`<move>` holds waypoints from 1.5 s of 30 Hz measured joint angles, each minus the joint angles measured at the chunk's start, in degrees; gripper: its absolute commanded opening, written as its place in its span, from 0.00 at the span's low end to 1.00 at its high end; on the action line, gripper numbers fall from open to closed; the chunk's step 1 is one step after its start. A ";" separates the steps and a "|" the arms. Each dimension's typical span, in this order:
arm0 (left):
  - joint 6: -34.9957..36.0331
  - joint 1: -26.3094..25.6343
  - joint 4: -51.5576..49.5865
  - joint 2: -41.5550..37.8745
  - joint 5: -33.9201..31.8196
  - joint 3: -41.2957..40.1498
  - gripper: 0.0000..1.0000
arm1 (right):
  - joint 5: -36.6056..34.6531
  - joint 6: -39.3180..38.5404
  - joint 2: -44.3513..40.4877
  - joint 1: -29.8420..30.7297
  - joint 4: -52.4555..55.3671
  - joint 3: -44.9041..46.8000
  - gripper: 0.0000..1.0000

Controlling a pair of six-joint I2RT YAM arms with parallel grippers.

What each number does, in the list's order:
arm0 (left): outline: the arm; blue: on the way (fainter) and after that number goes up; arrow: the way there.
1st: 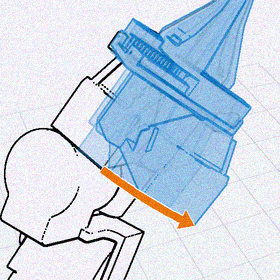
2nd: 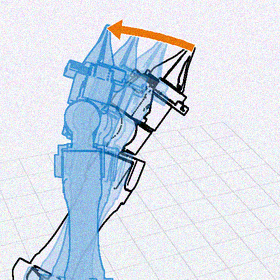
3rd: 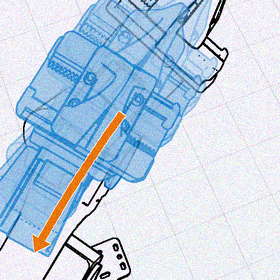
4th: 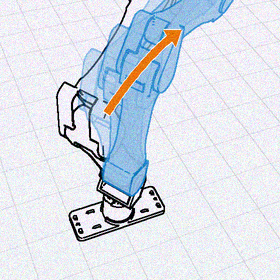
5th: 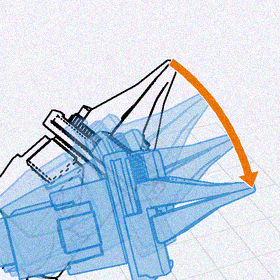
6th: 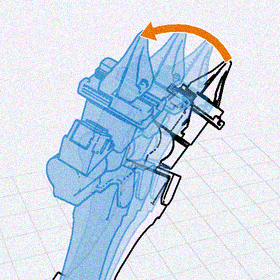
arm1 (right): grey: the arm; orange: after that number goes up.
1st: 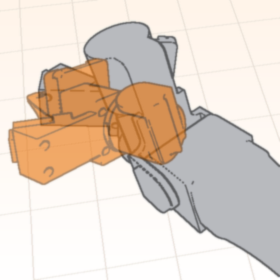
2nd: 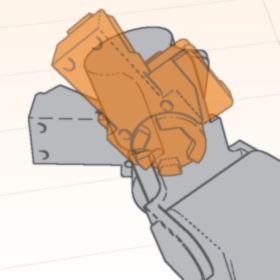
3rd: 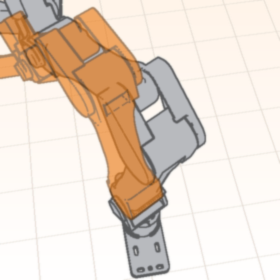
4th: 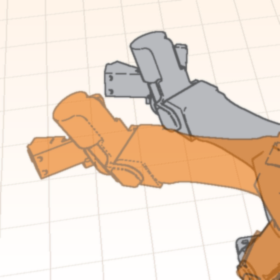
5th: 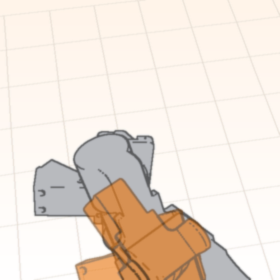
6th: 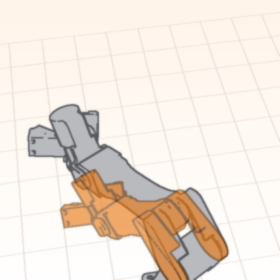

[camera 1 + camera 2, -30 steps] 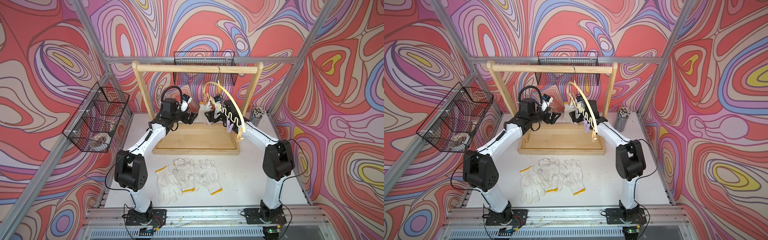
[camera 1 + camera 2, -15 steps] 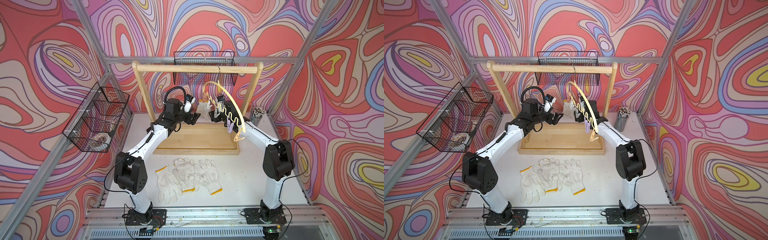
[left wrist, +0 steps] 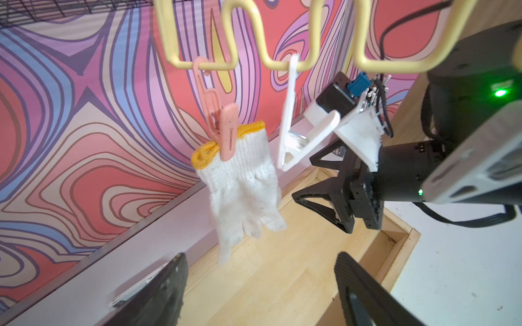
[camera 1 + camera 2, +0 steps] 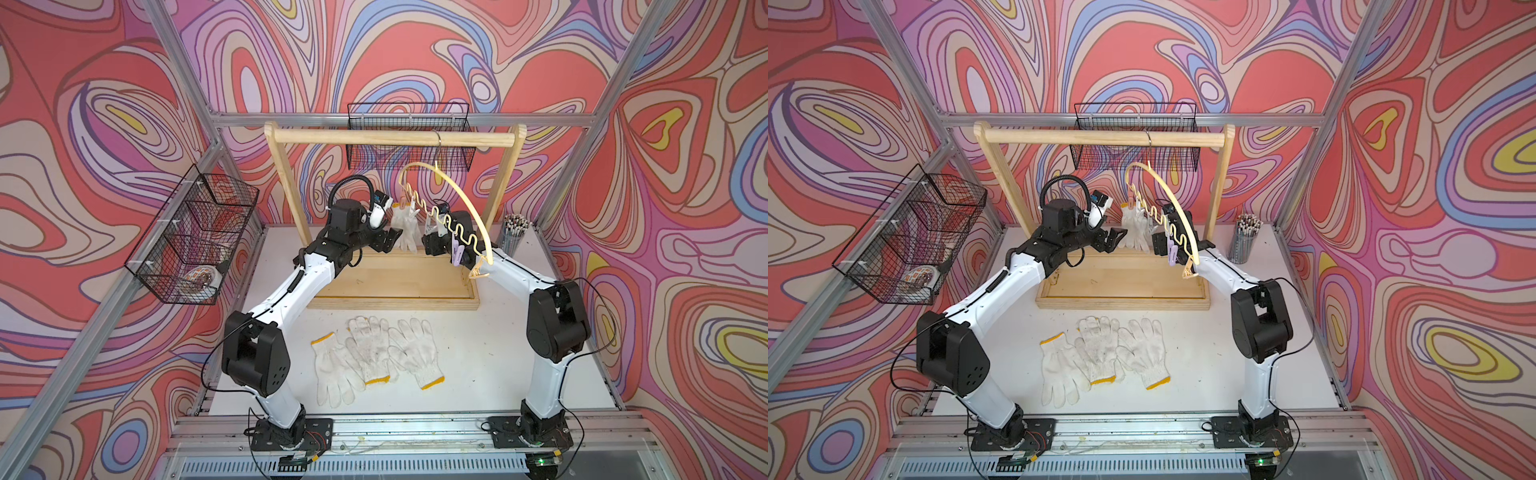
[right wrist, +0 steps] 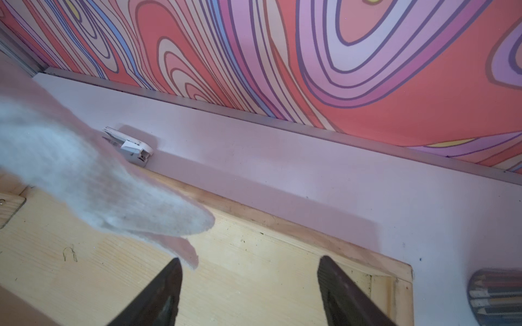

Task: Clip the gloves onto a hanger to dry
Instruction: Pick up the glove from the center of the board.

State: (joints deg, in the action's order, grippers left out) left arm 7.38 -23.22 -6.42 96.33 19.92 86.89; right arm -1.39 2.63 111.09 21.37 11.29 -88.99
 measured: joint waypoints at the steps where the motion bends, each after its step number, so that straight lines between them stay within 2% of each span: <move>1: 0.22 -0.42 -0.17 -0.24 -0.02 0.00 0.84 | -0.07 0.00 0.02 0.00 0.00 0.00 0.77; 7: 1.25 -2.10 -0.90 -1.27 -0.04 0.00 0.84 | -0.13 0.24 -0.04 0.00 -0.11 0.42 0.76; 14: 1.42 -2.05 -1.20 -4.17 -1.11 -2.19 0.84 | 0.33 0.90 -2.21 0.00 -0.07 6.88 0.75; 26: -1.64 -2.08 0.02 -10.99 -5.03 -15.17 0.84 | 5.88 1.88 -11.80 0.00 0.13 18.71 0.60; 36: -4.15 -2.34 0.63 -16.20 -6.58 -22.27 0.84 | 10.14 4.76 -14.58 0.00 0.57 26.43 0.57; 45: -7.78 -2.84 0.59 -19.74 -9.11 -27.69 0.85 | 14.32 6.67 -19.76 0.00 3.80 30.64 0.49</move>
State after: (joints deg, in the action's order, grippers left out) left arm -0.40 -26.06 -5.82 76.60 10.81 59.20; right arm 12.93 9.30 91.33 21.37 15.09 -58.35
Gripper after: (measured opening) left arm 0.845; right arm 0.496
